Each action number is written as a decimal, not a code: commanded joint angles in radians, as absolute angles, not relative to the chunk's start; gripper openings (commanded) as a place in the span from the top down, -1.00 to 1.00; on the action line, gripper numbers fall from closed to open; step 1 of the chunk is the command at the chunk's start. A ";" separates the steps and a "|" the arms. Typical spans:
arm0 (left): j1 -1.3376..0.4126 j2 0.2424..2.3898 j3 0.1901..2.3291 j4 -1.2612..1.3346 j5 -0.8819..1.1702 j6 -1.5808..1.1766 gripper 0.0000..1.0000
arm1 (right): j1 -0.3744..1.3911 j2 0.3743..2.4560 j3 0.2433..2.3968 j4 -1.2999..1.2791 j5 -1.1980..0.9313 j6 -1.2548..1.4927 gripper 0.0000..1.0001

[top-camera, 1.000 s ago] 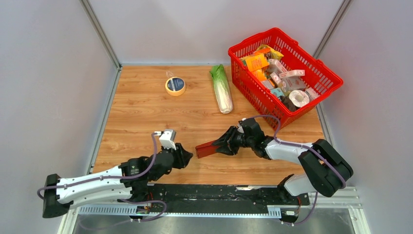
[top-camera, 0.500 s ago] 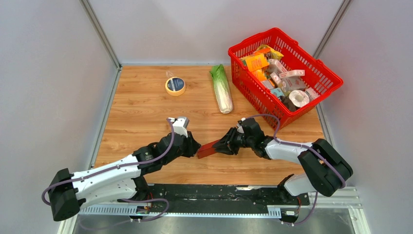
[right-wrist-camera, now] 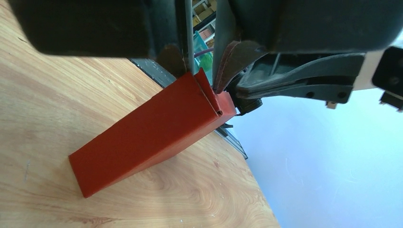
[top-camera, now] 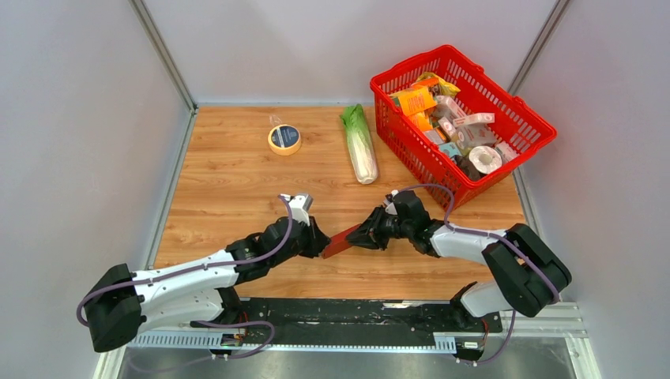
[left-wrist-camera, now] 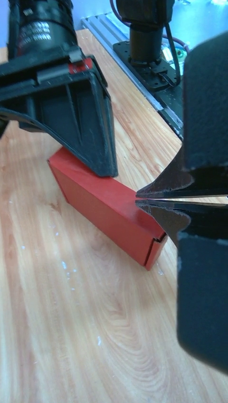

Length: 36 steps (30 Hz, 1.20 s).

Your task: Fold the paper box

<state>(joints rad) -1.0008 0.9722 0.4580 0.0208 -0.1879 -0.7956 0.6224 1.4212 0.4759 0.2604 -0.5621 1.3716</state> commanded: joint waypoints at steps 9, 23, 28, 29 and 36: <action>-0.999 0.951 0.313 0.186 -0.152 -0.885 0.88 | 0.601 1.479 0.457 0.179 -0.486 1.313 0.61; -0.991 1.055 0.152 0.235 -0.226 -1.000 0.92 | 0.540 1.349 0.652 -0.171 -0.491 0.690 -0.38; -0.991 1.031 0.184 0.169 -0.232 -0.971 0.92 | 0.470 1.270 0.699 -0.235 -0.506 0.537 -0.40; -0.991 1.020 0.186 0.161 -0.232 -0.966 0.92 | 0.451 1.267 0.701 -0.220 -0.556 0.528 -0.40; -0.989 0.977 0.167 0.135 -0.247 -0.974 0.92 | 0.414 1.353 0.709 -0.098 -0.698 0.508 -0.20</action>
<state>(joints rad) -0.9989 0.9638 0.2180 0.3645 -0.2085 -1.0126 0.4122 1.3144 0.6876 -0.1619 -0.6125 0.5762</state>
